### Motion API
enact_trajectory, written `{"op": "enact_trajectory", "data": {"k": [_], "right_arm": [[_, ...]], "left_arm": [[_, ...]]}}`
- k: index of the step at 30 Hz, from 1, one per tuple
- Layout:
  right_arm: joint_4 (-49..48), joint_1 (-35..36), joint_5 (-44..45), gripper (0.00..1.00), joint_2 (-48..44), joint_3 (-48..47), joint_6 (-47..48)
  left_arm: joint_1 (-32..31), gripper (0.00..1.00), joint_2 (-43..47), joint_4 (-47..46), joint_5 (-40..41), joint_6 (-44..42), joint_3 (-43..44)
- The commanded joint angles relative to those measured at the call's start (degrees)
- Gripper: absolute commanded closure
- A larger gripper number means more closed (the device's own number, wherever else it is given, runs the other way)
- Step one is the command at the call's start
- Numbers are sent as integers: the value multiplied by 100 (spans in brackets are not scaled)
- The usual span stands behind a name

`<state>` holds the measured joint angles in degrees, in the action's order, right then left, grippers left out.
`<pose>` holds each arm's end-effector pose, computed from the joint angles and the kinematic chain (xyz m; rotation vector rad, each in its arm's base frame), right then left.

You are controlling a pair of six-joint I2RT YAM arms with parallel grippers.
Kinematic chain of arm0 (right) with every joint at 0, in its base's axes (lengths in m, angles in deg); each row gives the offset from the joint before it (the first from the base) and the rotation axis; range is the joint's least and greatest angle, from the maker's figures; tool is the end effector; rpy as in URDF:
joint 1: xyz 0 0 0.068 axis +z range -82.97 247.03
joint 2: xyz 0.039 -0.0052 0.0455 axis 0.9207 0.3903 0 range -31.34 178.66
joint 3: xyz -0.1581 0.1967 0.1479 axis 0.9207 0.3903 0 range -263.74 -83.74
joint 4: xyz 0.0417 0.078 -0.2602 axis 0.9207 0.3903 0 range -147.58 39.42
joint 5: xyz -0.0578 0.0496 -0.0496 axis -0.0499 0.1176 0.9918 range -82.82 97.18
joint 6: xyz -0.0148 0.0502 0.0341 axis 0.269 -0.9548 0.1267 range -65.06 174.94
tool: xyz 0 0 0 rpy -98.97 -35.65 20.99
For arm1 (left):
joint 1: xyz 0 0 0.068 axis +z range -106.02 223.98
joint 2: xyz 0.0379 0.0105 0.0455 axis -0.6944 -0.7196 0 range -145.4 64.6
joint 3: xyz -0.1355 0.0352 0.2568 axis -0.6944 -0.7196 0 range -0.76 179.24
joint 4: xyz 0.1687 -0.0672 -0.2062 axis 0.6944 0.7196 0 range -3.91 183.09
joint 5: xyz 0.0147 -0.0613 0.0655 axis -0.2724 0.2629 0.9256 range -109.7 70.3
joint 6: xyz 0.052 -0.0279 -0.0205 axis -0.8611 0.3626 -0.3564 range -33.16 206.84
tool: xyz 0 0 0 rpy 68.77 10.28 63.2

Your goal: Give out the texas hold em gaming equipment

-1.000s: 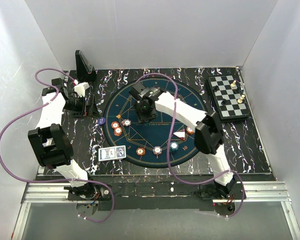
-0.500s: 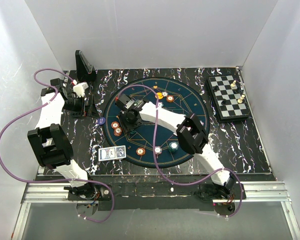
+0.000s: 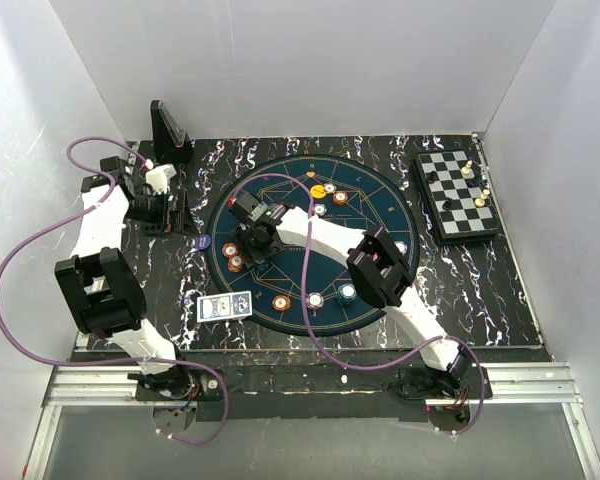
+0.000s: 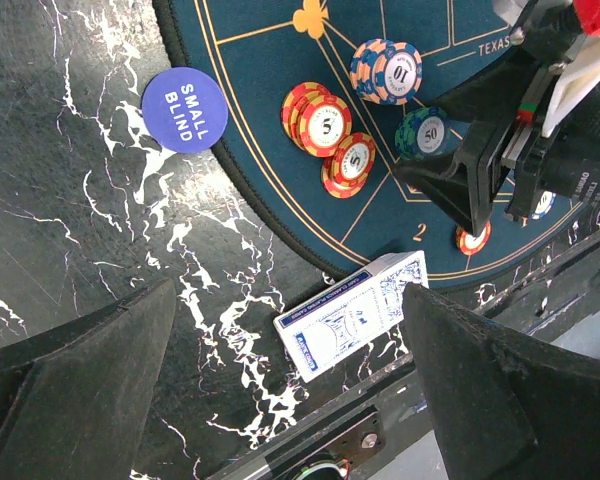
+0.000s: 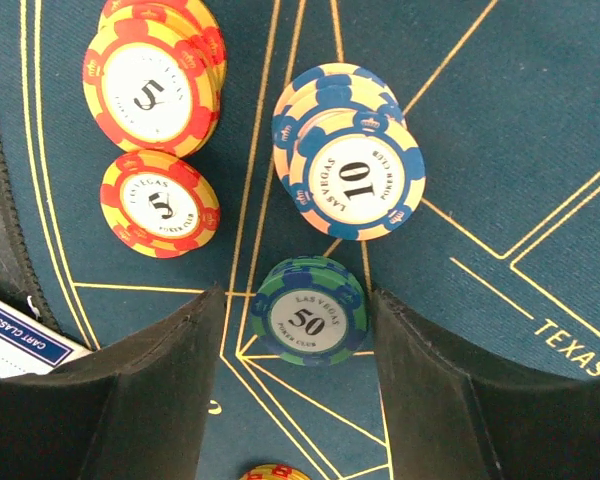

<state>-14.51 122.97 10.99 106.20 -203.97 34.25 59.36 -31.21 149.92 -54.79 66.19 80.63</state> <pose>0.3134 0.4582 0.1799 -0.7867 2.5536 0.3682 0.3329 0.0632 0.2793 0.2096 2.6653 -0.7187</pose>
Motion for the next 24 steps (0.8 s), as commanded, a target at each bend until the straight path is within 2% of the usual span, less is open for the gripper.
{"op": "enact_trajectory", "data": {"k": [1,4,8,12,15,24], "right_arm": [[-18,-13,31,31,-147,7,109],[-36,-4,110,23,-507,122,179],[228,-4,400,22,-1051,95,232],[386,-13,769,21,-1913,551,153],[500,-22,1050,20,-2642,1297,57],[361,-119,1332,13,-4532,4382,-717]], "left_arm": [[53,2,115,-20,-33,-106,150],[71,2,150,-11,-24,-115,132],[80,2,220,41,-33,-124,185],[88,2,291,77,-68,-107,202],[88,2,335,85,-103,-98,185],[80,2,361,68,-261,-115,62]]}}
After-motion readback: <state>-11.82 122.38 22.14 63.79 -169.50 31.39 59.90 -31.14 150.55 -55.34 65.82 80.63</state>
